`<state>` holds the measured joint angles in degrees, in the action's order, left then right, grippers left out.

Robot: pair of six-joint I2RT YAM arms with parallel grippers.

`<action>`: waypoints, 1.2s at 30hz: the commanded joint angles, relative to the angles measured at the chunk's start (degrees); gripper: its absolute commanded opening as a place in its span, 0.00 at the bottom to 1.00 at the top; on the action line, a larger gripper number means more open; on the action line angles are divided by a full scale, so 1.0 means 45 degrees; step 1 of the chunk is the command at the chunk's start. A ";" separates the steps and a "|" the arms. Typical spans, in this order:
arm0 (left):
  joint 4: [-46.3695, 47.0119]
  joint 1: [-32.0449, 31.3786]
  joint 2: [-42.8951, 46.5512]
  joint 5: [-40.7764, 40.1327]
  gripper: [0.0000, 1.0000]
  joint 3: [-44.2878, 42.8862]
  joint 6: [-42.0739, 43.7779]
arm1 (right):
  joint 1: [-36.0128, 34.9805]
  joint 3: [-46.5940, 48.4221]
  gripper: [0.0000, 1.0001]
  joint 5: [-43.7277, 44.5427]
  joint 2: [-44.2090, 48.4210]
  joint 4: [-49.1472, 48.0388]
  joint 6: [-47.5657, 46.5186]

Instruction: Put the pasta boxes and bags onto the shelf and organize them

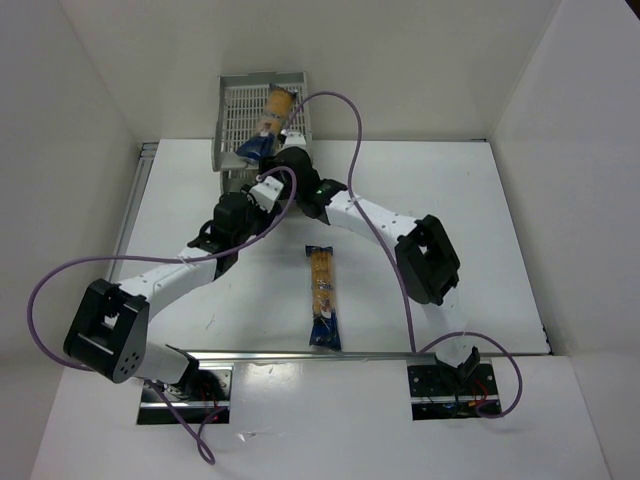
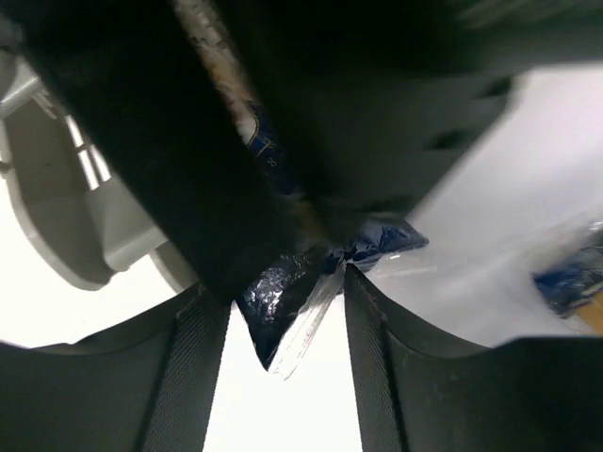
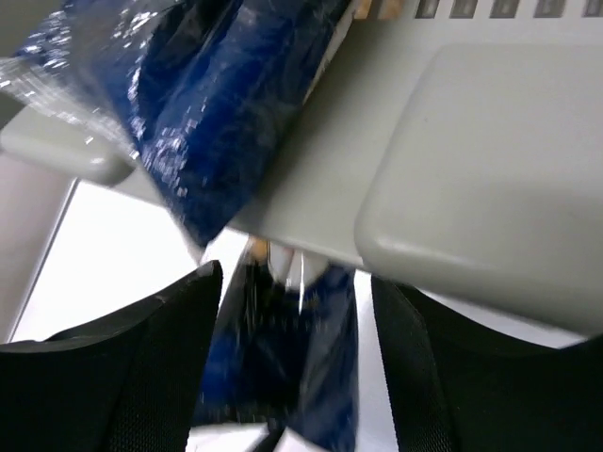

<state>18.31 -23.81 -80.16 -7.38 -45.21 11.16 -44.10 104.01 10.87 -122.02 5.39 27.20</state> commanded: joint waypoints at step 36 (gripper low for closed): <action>-0.3206 0.1968 0.6407 -0.3165 1.00 -0.2238 -0.1423 | -0.0159 -0.5615 0.01 -0.6049 0.3778 -0.3149 -0.4248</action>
<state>6.70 -19.14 -52.23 -17.02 -53.43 8.27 -42.74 74.06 -9.78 -103.02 -2.04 10.31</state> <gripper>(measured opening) 1.000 0.017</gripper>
